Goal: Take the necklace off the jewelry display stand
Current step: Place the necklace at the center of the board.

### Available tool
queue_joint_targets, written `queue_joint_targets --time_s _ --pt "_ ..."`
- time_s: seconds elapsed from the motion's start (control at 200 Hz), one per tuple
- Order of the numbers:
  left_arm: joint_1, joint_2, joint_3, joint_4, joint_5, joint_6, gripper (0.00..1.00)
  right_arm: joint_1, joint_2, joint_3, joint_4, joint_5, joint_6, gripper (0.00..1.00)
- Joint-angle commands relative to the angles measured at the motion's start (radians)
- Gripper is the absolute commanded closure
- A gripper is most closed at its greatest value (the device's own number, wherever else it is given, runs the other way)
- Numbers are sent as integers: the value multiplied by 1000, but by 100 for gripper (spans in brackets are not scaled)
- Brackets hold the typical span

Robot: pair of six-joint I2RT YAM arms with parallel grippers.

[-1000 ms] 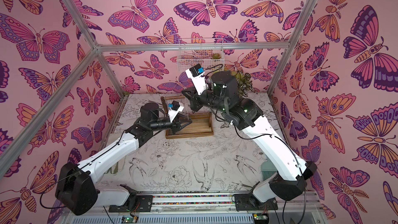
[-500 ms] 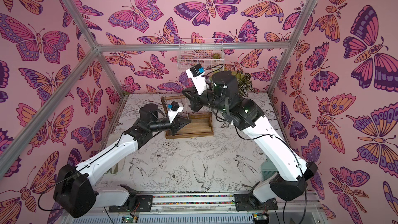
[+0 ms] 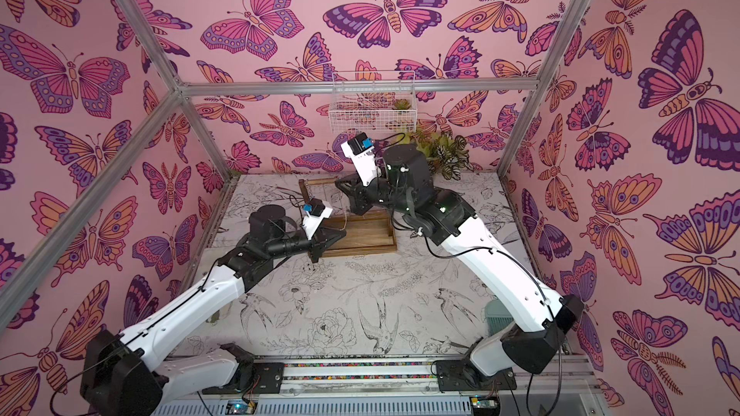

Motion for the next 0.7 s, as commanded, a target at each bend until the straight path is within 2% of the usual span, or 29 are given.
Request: queue_joint_targets --time_s 0.0,0.24,0.516,0.696 --pt "-5 -51 -52 -65 -56 -22 100 8 0 -42 75 -29 51 100" --pt "-9 -164 -148 -142 -109 -79 100 26 38 -138 151 -51 96 100" --pt "-42 -347 -262 -289 -223 -137 100 31 101 -178 202 -95 116 100" --pt "-53 -421 -301 -353 -283 -183 100 48 162 -211 249 -123 143 100"
